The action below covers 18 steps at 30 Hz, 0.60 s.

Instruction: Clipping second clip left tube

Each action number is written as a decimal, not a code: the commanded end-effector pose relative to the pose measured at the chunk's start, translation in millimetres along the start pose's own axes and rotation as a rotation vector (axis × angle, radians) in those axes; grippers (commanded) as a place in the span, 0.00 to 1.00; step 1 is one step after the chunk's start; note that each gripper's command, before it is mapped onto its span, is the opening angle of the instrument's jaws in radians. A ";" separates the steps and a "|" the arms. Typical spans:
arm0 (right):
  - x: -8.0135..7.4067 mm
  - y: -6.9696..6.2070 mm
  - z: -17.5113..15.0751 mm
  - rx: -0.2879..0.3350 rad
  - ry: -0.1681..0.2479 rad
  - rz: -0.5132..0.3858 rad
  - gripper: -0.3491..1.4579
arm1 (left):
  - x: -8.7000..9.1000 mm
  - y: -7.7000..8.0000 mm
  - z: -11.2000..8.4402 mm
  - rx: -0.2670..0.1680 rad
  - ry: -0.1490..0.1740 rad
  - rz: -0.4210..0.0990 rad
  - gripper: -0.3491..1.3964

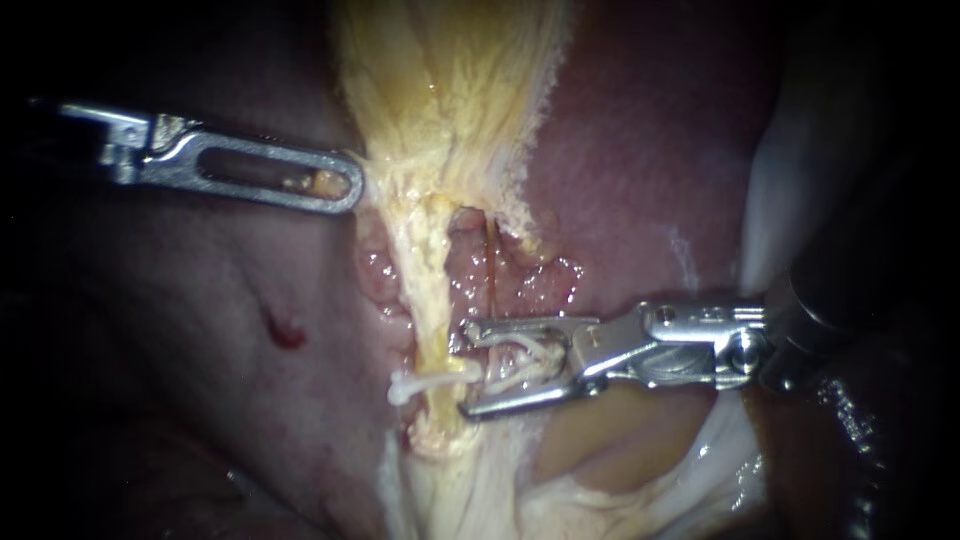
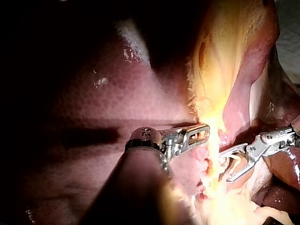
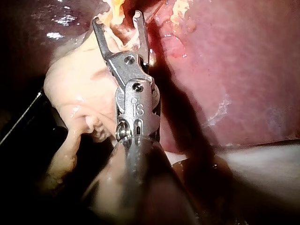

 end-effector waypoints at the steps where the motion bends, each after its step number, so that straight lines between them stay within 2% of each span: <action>1: 0.0 0.0 0.2 0.003 0.005 0.005 0.47 | 0.0 0.0 0.0 0.000 0.000 0.001 0.00; 10: 0.6 0.3 1.7 0.047 0.025 0.044 0.47 | 0.0 0.0 0.1 0.000 -0.001 0.000 0.00; 18: 1.5 0.1 3.9 0.088 0.046 0.054 0.47 | 0.0 0.0 0.1 0.002 0.001 0.000 0.00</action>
